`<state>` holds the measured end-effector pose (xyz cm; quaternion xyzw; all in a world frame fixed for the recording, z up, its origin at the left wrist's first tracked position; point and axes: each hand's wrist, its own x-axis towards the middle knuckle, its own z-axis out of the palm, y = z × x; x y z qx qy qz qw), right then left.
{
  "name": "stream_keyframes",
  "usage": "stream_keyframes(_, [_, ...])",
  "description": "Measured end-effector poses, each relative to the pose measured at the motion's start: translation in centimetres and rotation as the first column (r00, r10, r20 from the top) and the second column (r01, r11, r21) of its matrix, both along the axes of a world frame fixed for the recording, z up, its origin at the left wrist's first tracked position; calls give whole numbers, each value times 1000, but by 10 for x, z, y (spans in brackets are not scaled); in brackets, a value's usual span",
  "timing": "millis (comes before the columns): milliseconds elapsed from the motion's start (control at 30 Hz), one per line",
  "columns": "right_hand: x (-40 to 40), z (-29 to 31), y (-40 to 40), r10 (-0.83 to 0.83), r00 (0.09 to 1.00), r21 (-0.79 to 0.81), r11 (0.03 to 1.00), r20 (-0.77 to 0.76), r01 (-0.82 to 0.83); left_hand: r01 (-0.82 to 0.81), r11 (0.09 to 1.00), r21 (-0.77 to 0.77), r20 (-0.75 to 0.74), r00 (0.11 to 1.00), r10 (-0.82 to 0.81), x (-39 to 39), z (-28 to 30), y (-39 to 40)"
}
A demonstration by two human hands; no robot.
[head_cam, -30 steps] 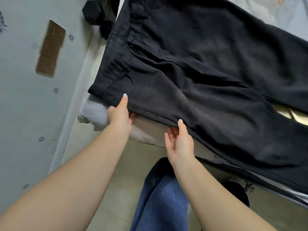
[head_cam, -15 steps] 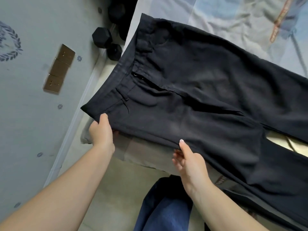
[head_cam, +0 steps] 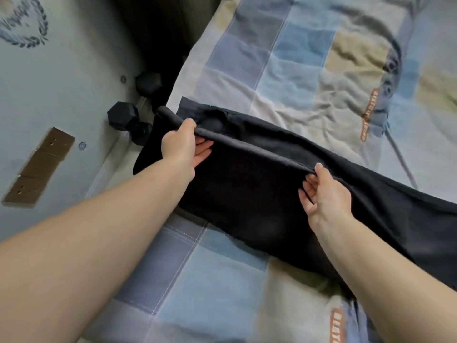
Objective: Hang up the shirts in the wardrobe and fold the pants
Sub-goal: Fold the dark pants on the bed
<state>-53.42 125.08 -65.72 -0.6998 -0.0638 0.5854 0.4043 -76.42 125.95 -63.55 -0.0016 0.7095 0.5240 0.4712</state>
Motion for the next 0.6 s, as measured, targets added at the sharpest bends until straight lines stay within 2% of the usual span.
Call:
stream_keyframes(133, [1,-23,55,49,996,50,997,81,-53,34,999,12,7,999,-34,-1,-19,49])
stream_keyframes(333, [-3,-66,112,249,959,43,965,134,-257,111,993,-30,-47,993,-112,-17,-56,91])
stream_keyframes(467, [-2,-90,124,549,834,54,833,56,-551,227,974,-20,-56,972,-228,-17,-82,95])
stream_keyframes(533, [-2,-96,121,624,780,89,776,42,-625,246,969,-17,-103,964,-247,-14,-88,93])
stream_keyframes(600, [3,-94,116,634,767,128,756,100,-642,265,962,-63,-197,942,-272,-8,-90,92])
